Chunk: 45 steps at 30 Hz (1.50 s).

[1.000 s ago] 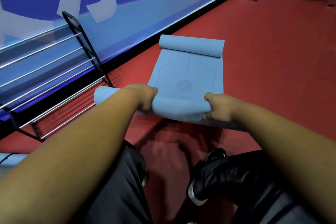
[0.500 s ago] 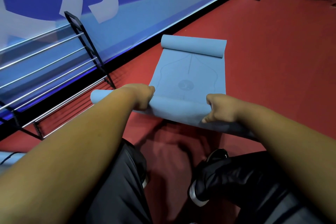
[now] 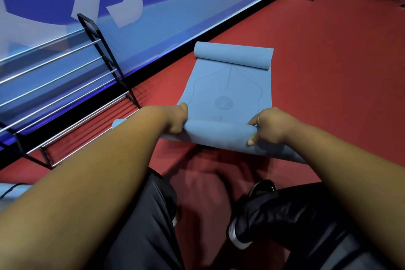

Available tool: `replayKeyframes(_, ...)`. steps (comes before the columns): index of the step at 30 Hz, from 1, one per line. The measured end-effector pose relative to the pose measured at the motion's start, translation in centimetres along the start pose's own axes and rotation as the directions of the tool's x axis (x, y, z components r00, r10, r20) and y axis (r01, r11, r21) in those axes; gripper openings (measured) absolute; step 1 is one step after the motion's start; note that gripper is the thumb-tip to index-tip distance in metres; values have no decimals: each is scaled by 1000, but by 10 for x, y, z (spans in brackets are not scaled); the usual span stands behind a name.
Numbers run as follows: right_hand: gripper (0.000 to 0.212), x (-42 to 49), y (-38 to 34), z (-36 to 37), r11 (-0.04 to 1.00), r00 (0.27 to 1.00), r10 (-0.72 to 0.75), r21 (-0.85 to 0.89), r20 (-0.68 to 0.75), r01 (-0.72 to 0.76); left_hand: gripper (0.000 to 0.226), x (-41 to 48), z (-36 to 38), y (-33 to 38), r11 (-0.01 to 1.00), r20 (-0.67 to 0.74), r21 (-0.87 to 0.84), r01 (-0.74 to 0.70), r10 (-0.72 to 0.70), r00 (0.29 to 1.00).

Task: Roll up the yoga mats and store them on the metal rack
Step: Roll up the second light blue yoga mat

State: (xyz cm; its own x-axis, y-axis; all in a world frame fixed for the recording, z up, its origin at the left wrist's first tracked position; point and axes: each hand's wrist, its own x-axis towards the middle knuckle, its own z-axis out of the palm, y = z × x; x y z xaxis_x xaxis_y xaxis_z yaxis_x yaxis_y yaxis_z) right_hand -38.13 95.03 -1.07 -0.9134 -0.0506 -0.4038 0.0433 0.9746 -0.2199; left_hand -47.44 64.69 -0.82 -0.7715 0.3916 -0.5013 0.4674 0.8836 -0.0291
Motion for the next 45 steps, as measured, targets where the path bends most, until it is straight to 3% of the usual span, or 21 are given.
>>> replayKeyframes(2, 80, -1, -2, -3, 999, 1000, 15, -31, 1, -15, 50, -1, -2, -2, 1000, -49, -20, -22, 21, 999)
replayKeyframes(4, 85, -2, -2, -5, 999, 1000, 9, -40, 9, -8, 52, -1, -7, -2, 998, -115, -25, -54, 51, 992)
replayKeyframes(8, 62, -4, 0, -3, 1000, 1000, 6, 0, 20, -6, 31, -4, -19, 0, 991, -231, 123, -54, 82, 970)
replayKeyframes(12, 34, -7, 5, -4, 988, 996, -51, 149, 78, 39, 19, -6, -20, 2, 993, -183, 95, -71, 87, 979)
replayKeyframes(15, 29, -9, 7, -7, 979, 993, -48, 201, 104, 26, 25, -10, -16, 6, 992, -143, 98, -81, 95, 985)
replayKeyframes(17, 43, -11, 6, -5, 981, 990, -44, 194, 134, 17, 33, -11, -12, 7, 987, -123, 123, -105, 120, 985)
replayKeyframes(20, 72, -10, 3, 0, 991, 990, -40, 132, 133, 22, 67, -9, -11, 7, 976, -109, 196, -100, 123, 986)
replayKeyframes(22, 80, -7, 0, 6, 996, 993, -35, 89, 112, 25, 71, -8, -11, 9, 976, -106, 199, -85, 107, 989)
replayKeyframes(33, 53, -3, 2, 13, 999, 987, -31, 41, 157, 25, 42, -3, 0, 15, 996, 71, -35, -78, 81, 994)
replayKeyframes(39, 48, 0, 2, 10, 997, 993, 50, 48, 111, -55, 46, 2, -16, 24, 989, 11, 52, -136, 136, 991)
replayKeyframes(42, 44, 3, 5, 7, 999, 992, 34, 37, 122, -39, 45, 3, -15, 30, 979, -48, 133, -151, 159, 986)
replayKeyframes(45, 35, 3, 9, 7, 998, 988, 9, 59, 153, -19, 45, 6, -6, 38, 970, -21, 145, -195, 200, 980)
